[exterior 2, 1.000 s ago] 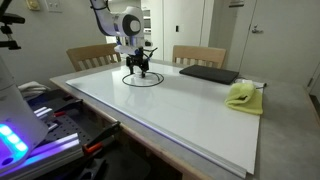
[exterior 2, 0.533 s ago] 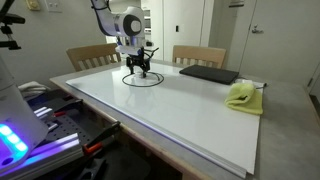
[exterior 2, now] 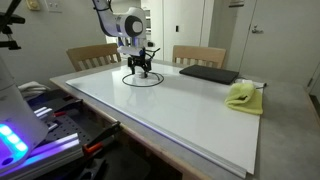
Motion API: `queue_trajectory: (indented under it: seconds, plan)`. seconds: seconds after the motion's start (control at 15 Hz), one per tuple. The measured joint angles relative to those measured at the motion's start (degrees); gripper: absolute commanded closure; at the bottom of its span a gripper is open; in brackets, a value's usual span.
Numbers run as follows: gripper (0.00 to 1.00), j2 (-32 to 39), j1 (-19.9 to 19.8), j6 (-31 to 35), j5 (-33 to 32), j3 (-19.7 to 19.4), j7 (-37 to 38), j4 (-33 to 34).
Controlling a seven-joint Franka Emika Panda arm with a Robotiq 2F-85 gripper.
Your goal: Straighten the cable
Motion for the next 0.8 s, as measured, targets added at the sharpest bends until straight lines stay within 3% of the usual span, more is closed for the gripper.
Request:
queue_trajectory:
  seconds: [0.07, 0.53, 0.8]
  plan:
    - [0.26, 0.1, 0.0, 0.0, 0.0, 0.0, 0.0, 0.2]
    - [0.74, 0.2, 0.1, -0.2, -0.1, -0.3, 0.0, 1.1]
    - [0.74, 0.1, 3.4, -1.4, -2.5, -4.0, 6.9, 1.7]
